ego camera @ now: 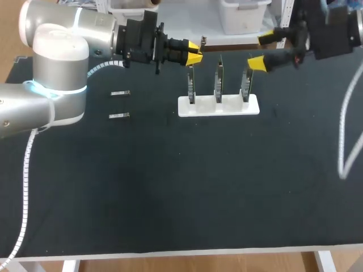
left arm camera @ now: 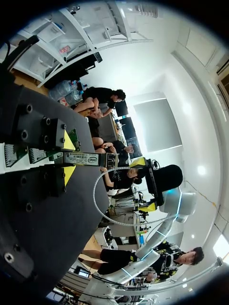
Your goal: Pick up the optical module with the left hand, and insert it into the network port with the right hand.
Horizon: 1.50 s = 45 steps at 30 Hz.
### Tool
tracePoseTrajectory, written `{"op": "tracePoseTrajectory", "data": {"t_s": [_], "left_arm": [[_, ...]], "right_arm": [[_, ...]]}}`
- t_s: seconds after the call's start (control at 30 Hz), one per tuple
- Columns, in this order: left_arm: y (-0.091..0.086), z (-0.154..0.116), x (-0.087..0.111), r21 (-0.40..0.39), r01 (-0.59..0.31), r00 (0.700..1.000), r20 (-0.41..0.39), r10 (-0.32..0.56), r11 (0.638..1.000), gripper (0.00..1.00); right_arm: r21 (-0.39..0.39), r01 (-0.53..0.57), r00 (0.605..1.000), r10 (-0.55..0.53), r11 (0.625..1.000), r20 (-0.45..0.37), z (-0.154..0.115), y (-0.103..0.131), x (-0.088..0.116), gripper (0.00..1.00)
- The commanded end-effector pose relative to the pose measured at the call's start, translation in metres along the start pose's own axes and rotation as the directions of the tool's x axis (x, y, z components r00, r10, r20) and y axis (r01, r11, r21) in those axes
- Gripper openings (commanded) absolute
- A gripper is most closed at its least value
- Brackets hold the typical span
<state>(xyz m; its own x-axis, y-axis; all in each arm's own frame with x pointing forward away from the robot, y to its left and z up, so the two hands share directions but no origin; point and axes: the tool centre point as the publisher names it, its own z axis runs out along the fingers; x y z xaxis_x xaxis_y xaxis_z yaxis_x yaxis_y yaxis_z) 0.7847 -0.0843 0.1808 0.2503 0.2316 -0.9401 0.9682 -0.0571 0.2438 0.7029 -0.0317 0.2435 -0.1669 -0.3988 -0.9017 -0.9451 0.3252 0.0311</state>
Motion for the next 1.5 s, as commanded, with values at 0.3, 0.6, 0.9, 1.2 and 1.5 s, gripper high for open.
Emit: {"op": "tracePoseTrajectory", "data": {"t_s": [0.3, 0.6, 0.9, 1.2, 1.5], "left_arm": [[-0.001, 0.000, -0.001, -0.002, -0.001, 1.000, -0.003, 0.001, 1.000, 0.00], [-0.001, 0.000, -0.001, -0.002, -0.001, 1.000, -0.003, 0.001, 1.000, 0.00], [-0.001, 0.000, -0.001, -0.002, -0.001, 1.000, -0.003, 0.001, 1.000, 0.00], [-0.001, 0.000, -0.001, -0.002, -0.001, 1.000, -0.003, 0.001, 1.000, 0.00], [-0.001, 0.000, -0.001, -0.002, -0.001, 1.000, -0.003, 0.001, 1.000, 0.00]], "right_arm": [[-0.222, 0.069, 0.995, -0.052, 0.973, 0.084, 0.027, -0.018, -0.007, 1.00], [-0.283, 0.086, 0.991, -0.054, 0.955, 0.120, 0.052, -0.009, -0.021, 1.00], [-0.283, 0.086, 0.991, -0.054, 0.955, 0.120, 0.052, -0.009, -0.021, 1.00], [-0.282, 0.104, 0.990, -0.072, 0.954, 0.122, 0.054, -0.006, -0.022, 1.00], [-0.317, 0.192, 0.975, -0.144, 0.929, 0.168, 0.068, -0.003, -0.035, 1.00]]}}
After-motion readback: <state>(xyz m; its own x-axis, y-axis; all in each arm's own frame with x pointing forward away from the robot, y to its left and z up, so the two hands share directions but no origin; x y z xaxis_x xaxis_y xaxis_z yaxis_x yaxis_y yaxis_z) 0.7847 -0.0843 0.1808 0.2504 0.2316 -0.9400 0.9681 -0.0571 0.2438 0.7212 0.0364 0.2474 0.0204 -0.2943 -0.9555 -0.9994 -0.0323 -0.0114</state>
